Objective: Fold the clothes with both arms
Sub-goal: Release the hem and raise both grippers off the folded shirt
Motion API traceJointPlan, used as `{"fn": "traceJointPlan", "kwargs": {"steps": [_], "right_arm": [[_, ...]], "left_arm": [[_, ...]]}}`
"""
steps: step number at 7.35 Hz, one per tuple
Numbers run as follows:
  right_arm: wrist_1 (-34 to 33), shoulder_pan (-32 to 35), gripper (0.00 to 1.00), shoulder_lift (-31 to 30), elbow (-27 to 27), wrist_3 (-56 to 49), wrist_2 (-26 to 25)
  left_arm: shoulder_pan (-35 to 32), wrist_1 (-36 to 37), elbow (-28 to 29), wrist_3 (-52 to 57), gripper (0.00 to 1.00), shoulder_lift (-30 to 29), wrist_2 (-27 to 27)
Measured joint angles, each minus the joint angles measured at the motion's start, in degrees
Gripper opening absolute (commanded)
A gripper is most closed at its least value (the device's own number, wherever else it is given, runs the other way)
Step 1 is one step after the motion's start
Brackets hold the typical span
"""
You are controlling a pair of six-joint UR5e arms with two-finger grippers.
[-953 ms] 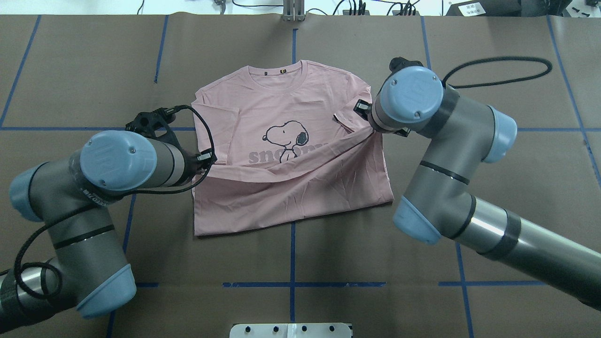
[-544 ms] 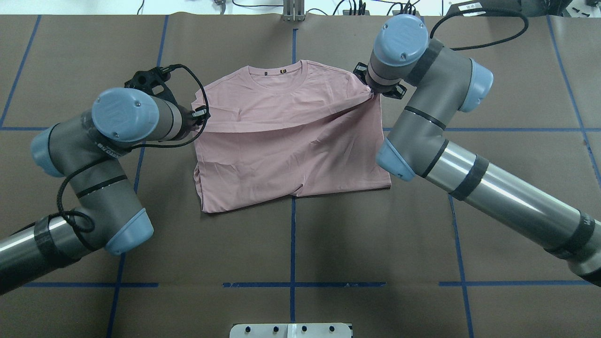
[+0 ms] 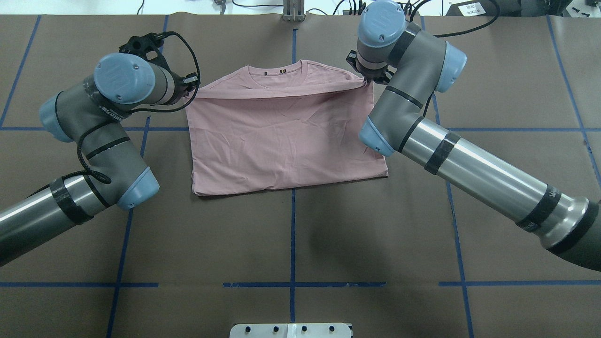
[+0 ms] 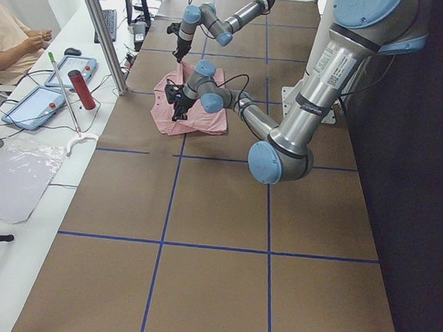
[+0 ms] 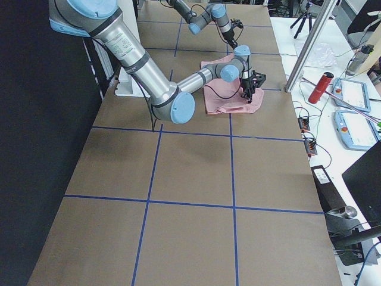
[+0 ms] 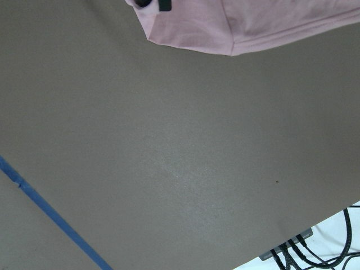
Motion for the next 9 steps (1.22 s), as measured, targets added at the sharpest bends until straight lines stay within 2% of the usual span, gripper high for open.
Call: {"fn": "traceJointPlan", "kwargs": {"steps": [3,7,9], "right_arm": [[2.0,0.0,0.0,0.9,-3.1,-0.1,-0.9],[4.3,-0.1,0.0,2.0,-6.2,-0.1,-1.1],[5.4,-0.1,0.0,2.1,-7.1,-0.1,-1.0]], "left_arm": [[-0.8,-6.6,6.5,2.0,0.0,-1.2,0.9],[-1.0,-8.7,8.2,2.7,0.0,-1.4,0.8],[-1.0,-10.2,9.0,2.7,0.07,-1.3,0.6]]}}
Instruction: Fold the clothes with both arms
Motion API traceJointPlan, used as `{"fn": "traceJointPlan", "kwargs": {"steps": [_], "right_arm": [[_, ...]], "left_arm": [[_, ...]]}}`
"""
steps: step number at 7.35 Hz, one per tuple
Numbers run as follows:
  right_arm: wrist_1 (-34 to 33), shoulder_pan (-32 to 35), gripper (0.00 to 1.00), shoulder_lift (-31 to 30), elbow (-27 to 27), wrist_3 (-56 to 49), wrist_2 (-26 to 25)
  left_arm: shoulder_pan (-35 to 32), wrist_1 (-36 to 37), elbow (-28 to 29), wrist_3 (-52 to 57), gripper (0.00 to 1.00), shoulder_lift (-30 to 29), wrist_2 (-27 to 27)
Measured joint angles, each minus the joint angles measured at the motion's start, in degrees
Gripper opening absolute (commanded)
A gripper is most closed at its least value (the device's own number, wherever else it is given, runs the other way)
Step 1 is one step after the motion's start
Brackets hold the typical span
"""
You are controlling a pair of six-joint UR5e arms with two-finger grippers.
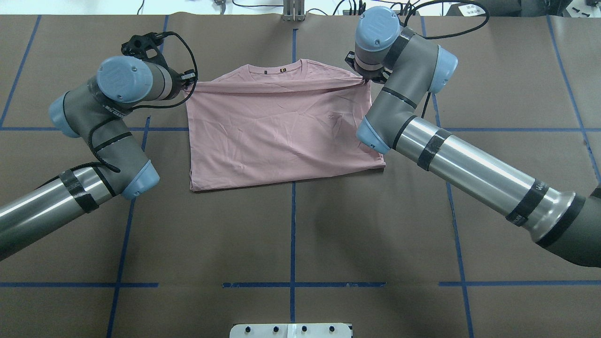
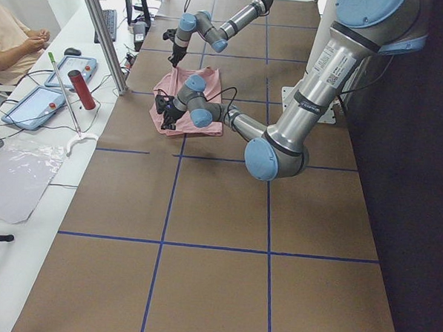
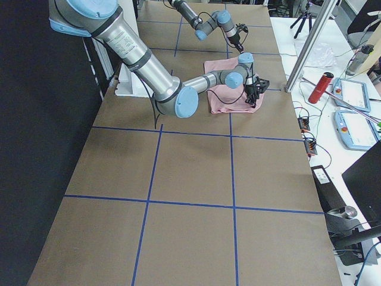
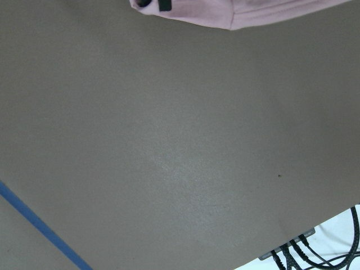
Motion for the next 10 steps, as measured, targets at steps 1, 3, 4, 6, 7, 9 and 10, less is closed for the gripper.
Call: {"fn": "traceJointPlan", "kwargs": {"steps": [1,3,4,6,7,9,10], "right_arm": [[0.2,-0.1,0.15,0.0,-0.3,0.0,0.0],[0.5,-0.7,0.56,0.0,-0.7,-0.1,0.1],[0.6,-1.0,1.0,0.0,-0.8,-0.2,0.1],[0.6,-0.6,1.0,0.0,-0.6,-2.0,0.4],[0.6,0.4,1.0,-0.5,0.8,-3.2,1.7],[0.7,1.4,1.0,-6.5,11.0,-3.8,6.6],[0.7,0.6,1.0,-12.7,19.7,-3.2,7.8]], "left_arm": [[0.0,-0.3,0.1,0.0,0.1,0.0,-0.1],[0.2,-0.5,0.1,0.0,0.33,0.0,-0.2],[0.3,-0.5,0.2,0.1,0.45,0.0,-0.3],[0.1,-1.3,0.1,2.2,0.6,0.2,-0.8],[-0.9,-2.8,-0.5,3.3,0.62,0.5,-3.9],[-4.1,-3.9,-4.4,3.7,0.66,2.0,-15.3],[-4.7,-4.0,-6.9,3.0,0.66,3.4,-18.0]]}}
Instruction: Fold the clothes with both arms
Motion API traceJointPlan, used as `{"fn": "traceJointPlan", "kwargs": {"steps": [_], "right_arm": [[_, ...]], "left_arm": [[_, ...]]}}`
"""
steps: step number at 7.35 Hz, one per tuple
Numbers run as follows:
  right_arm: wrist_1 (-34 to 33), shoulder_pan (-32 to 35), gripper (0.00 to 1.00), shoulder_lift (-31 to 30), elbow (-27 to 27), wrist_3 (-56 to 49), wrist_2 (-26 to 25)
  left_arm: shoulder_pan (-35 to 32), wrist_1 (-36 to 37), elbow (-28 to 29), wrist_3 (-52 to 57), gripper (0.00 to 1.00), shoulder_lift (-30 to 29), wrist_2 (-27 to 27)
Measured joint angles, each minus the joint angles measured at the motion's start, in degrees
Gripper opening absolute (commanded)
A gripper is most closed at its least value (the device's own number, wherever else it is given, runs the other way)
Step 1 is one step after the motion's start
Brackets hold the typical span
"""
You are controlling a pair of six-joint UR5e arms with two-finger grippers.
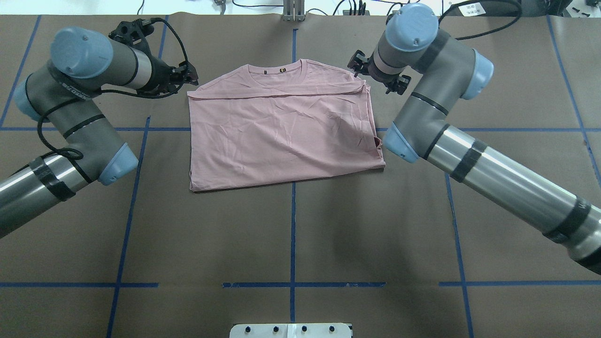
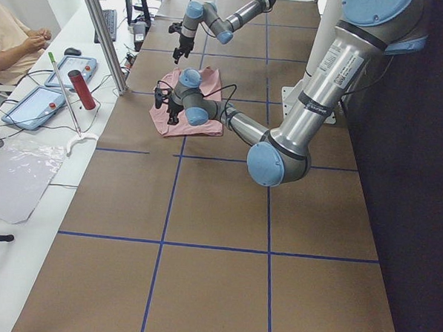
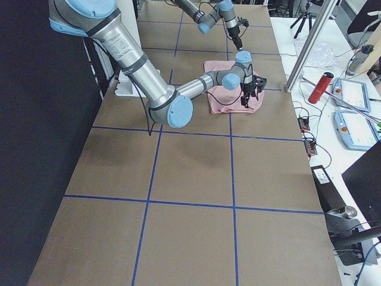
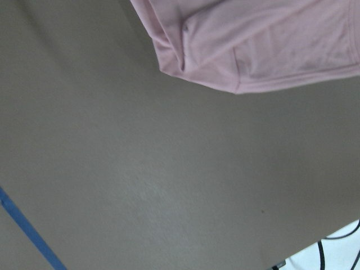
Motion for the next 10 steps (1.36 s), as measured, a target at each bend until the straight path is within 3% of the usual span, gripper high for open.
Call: {"fn": "traceJointPlan", "kwargs": {"steps": [2,3,5,8,10], "right_arm": [[0.1,-5.2,1.0,-10.8,14.0,7.3,-1.9],[0.0,-8.4,0.94,-13.4,17.7,12.1,-4.5],[-0.4,-11.5,0.92,-15.3,19.7,17.3,-6.7],[-0.5,-13.2,0.85,-16.2,18.4,18.2,-7.2],[-0.7,-13.4,0.7,-16.3,18.1,18.3,-7.2]], "left_arm": [[-0.2,-0.4,-2.6,-2.3,0.66,1.5,-1.4],[-0.2,-0.5,-3.2,-2.8,0.66,1.8,-1.5],[0.0,-0.4,-3.8,-3.8,0.66,1.8,-1.5],[0.1,-0.4,-3.8,-4.5,0.66,1.8,-1.3],[0.1,-0.4,-3.8,-4.5,0.66,1.8,-1.3]]}}
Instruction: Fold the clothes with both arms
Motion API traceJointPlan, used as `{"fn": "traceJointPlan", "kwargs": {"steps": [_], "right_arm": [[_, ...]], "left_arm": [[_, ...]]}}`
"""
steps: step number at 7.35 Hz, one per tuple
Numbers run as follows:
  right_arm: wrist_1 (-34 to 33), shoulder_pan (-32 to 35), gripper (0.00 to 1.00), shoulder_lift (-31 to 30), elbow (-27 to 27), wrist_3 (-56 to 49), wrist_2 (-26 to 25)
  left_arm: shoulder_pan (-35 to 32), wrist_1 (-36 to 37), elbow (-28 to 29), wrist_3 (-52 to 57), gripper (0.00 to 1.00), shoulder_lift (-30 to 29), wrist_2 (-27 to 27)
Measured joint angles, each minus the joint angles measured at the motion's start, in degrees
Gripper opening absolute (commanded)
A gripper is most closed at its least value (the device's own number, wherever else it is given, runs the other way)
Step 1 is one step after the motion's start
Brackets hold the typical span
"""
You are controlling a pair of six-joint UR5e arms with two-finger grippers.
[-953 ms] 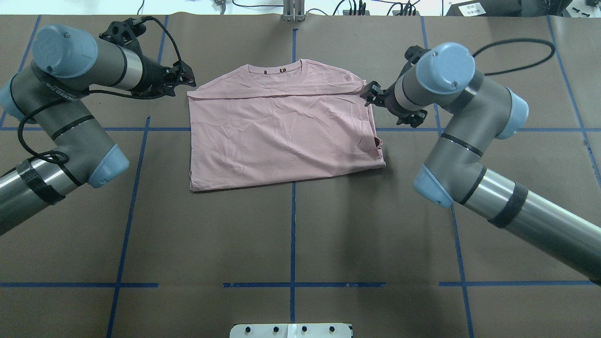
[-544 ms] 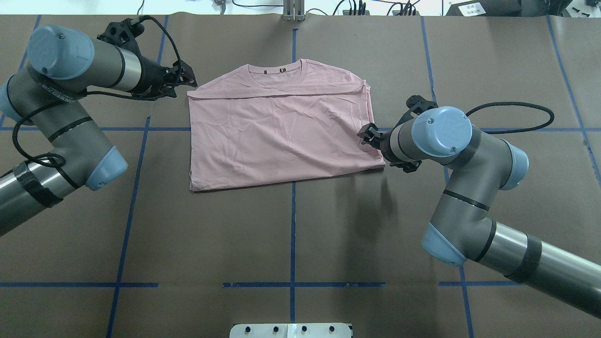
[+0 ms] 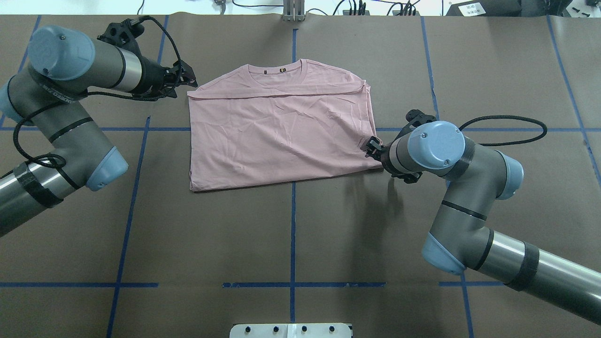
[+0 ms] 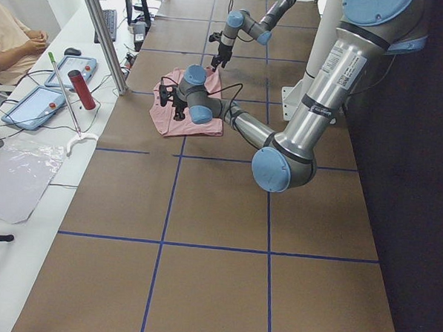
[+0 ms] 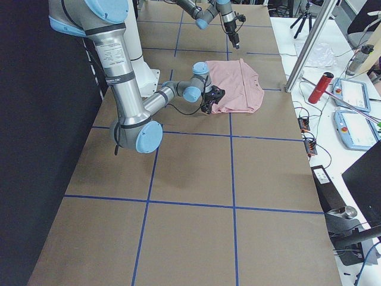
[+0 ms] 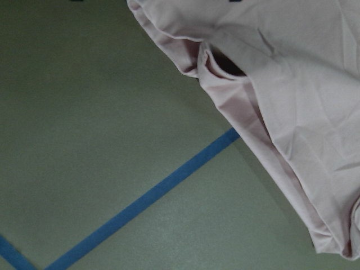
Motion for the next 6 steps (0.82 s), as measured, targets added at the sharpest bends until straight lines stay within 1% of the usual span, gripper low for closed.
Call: {"fn": "traceJointPlan", "kwargs": {"steps": [1,2,3,6], "right_arm": [[-0.1,-0.1,0.56,0.0,-0.2,0.0,0.0],[-0.1,-0.1,0.16,0.0,-0.4,0.0,-0.1],[-0.1,-0.1,0.0,0.1,-0.6,0.1,-0.1],[-0.1,-0.1,0.0,0.1,-0.4,0.0,0.1]], "left_arm": [[0.0,0.0,0.0,-0.1,0.66,0.0,0.0],[0.0,0.0,0.0,-0.1,0.66,0.0,0.0],[0.0,0.0,0.0,-0.1,0.66,0.0,0.0],[0.0,0.0,0.0,-0.2,0.66,0.1,0.0]]}}
